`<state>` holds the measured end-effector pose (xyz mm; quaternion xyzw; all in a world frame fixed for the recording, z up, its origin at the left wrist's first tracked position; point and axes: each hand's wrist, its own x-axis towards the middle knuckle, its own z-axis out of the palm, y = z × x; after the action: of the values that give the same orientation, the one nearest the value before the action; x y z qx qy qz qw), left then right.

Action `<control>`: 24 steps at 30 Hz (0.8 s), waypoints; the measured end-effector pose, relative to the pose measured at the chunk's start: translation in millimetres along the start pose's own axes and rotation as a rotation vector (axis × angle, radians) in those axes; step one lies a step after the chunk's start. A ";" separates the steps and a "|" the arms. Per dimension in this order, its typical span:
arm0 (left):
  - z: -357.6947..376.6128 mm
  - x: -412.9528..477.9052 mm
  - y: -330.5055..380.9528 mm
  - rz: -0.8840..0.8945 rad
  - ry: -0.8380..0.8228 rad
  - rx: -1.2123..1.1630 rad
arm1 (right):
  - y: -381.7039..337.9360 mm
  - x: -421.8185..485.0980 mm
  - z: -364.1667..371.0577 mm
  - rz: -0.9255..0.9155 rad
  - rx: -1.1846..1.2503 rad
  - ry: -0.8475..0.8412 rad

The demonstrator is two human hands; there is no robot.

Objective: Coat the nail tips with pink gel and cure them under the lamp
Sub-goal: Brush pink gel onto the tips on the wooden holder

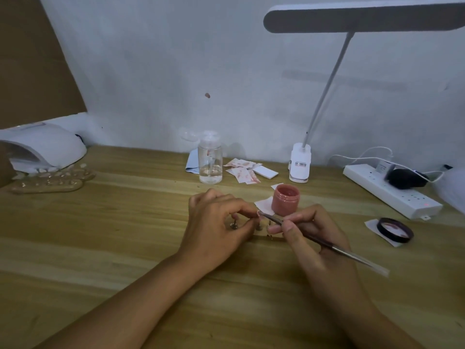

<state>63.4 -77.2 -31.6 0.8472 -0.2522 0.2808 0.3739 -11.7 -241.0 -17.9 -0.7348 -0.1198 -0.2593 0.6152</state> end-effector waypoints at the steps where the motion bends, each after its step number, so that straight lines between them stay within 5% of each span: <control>1: 0.3 -0.2 0.2 0.001 0.004 -0.006 | 0.7 0.1 -0.3 -0.008 -0.006 0.004; 16: -0.5 0.0 0.1 0.006 -0.009 -0.003 | 0.6 -1.3 0.1 -0.035 -0.078 0.005; 24: 1.0 0.7 -2.1 -0.029 0.000 -0.028 | -11.1 15.0 -10.4 0.011 -0.096 0.150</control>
<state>65.5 -76.9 -32.7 0.8455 -0.2437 0.2720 0.3896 -7.1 -250.8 0.5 -0.7425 -0.0568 -0.3158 0.5880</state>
